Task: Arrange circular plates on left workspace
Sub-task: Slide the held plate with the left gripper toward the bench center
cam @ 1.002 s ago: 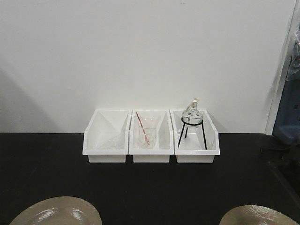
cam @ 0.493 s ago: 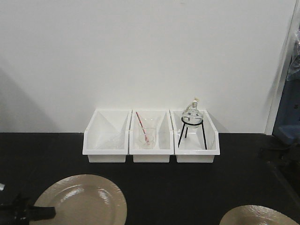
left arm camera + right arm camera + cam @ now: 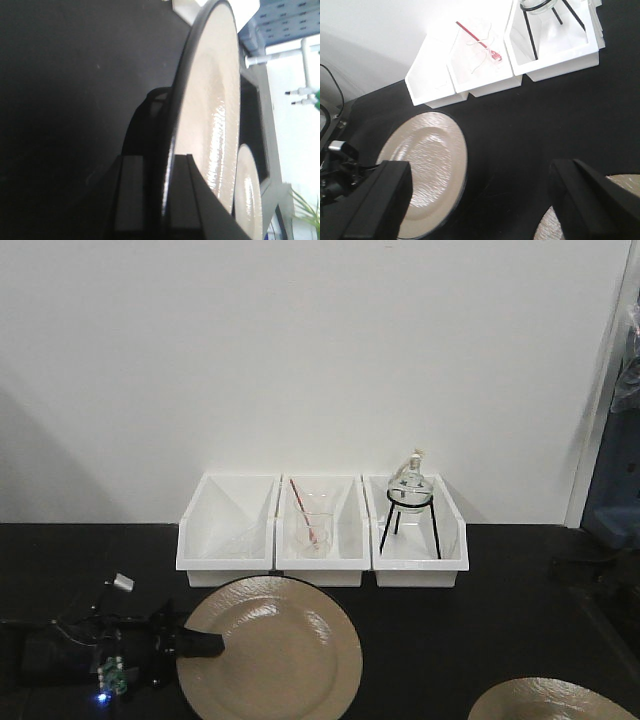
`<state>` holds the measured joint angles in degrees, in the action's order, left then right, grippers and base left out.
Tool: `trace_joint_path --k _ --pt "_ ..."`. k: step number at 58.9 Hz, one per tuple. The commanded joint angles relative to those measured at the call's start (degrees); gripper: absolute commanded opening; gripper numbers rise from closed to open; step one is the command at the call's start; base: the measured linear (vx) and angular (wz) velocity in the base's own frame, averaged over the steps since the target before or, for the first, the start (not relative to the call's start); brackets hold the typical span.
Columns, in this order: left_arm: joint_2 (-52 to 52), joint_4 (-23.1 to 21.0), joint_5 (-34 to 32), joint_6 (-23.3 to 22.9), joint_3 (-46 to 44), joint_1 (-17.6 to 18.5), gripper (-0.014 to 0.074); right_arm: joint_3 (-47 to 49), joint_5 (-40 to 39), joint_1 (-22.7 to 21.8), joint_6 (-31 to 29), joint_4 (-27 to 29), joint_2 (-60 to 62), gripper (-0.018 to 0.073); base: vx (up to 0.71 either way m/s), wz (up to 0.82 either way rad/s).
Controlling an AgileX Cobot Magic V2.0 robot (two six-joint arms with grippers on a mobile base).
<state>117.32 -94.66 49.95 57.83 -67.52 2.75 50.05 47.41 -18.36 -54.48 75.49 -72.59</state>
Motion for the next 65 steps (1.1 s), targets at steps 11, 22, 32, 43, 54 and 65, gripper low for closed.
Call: trace_joint_path --k 11,22,32,43,54,65 --pt "3.43 -6.79 4.72 -2.72 -7.96 4.94 -0.0001 2.04 0.44 -0.05 -0.67 1.24 1.17 0.0593 0.00 0.00" --pt "5.71 -6.74 3.49 -4.15 -11.42 7.49 -0.0001 2.04 0.38 -0.05 -0.67 1.13 1.17 0.0593 0.00 0.00" --pt "6.35 -6.56 -0.91 -4.09 -12.26 8.65 0.0007 2.04 0.24 -0.05 -0.72 1.13 1.17 0.0593 0.00 0.00" --pt "6.35 -5.14 -2.88 -3.02 -12.26 8.94 0.0135 2.04 0.36 -0.05 -0.72 1.13 1.17 0.0593 0.00 0.00" --pt "6.35 -3.11 -2.66 -0.92 -12.26 9.01 0.0388 2.04 0.36 -0.05 -0.72 1.13 1.17 0.0593 0.00 0.00" --pt "6.22 1.05 -3.75 -0.45 -12.26 8.16 0.0550 2.04 0.37 -0.05 -0.72 1.08 1.17 0.0593 0.00 0.00"
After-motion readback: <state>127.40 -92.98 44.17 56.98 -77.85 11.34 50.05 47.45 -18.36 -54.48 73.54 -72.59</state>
